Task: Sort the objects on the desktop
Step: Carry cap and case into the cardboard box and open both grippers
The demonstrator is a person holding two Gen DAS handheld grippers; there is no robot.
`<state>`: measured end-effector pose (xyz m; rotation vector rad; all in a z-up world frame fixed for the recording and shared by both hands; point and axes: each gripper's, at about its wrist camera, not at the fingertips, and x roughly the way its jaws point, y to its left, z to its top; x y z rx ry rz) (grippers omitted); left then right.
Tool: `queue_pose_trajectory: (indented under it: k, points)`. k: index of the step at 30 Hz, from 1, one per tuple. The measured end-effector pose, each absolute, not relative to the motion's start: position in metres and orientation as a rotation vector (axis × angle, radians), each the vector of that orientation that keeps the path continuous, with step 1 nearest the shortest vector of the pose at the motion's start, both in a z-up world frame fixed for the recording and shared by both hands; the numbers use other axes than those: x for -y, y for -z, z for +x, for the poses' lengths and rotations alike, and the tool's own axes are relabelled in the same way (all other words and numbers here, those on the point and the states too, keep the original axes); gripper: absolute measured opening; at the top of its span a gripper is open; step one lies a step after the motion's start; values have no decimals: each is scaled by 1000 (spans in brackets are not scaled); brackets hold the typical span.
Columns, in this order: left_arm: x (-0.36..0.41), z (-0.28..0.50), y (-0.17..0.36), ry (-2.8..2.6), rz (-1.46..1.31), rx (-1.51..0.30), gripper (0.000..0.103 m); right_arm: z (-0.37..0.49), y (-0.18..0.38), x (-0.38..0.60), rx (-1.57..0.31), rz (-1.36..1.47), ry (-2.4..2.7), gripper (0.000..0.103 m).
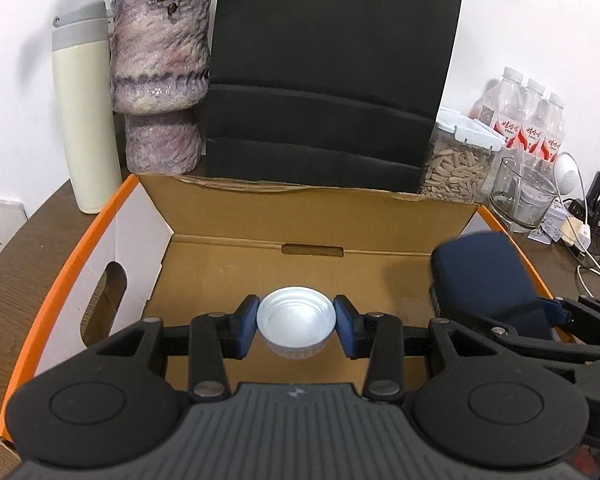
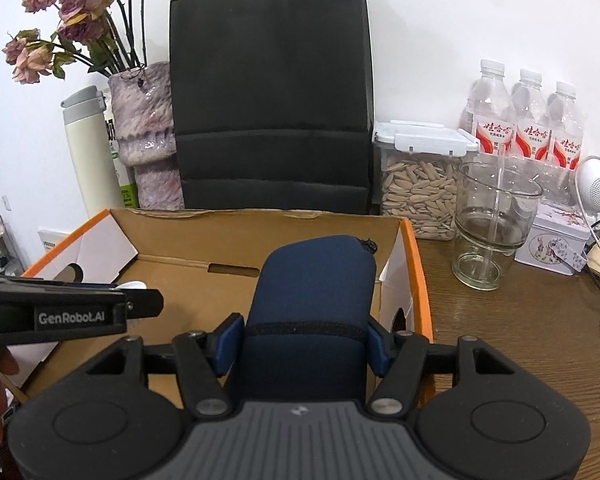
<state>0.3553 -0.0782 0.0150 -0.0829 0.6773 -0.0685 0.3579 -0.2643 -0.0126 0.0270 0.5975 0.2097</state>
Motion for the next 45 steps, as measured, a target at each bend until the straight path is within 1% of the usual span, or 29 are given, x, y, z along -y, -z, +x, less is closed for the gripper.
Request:
queue_pose_trajectory:
  k: [1, 2, 3, 4, 5, 6, 7, 9, 13, 20, 24, 33, 45]
  points:
    - [79, 355, -16, 69, -81, -671, 45, 358, 12, 265, -597, 30, -207, 61]
    - [79, 354, -17, 68, -77, -662, 51, 357, 11, 265, -594, 31, -208, 63]
    - [80, 352, -18, 62, -71, -654, 59, 356, 9, 265, -591, 31, -205, 72]
    - [81, 351, -19, 53, -64, -643, 62, 355, 8, 265, -585, 28, -201, 83]
    - [81, 349, -21, 37, -57, -631, 70, 353, 6, 265, -575, 21, -198, 85]
    - [82, 348, -23, 18, -50, -620, 80, 352, 4, 265, -566, 11, -190, 86]
    - [82, 347, -24, -4, -43, -608, 85, 351, 3, 265, -561, 6, -185, 87]
    - [81, 344, -28, -48, -36, -580, 103, 350, -1, 267, -559, 17, -183, 90]
    - [77, 336, -36, -23, -62, -518, 103, 348, -5, 270, -558, 30, -192, 96]
    - [91, 323, -45, -10, 6, -437, 103, 342, -9, 261, -554, -15, -201, 97]
    - [93, 313, -51, -1, 15, -395, 103, 338, -14, 261, -541, -17, -202, 101]
    - [85, 279, -71, 8, 14, -324, 103, 321, -28, 262, -501, -18, -214, 102]
    - [55, 216, -91, 27, -20, -273, 103, 265, -40, 263, -451, -42, -205, 103]
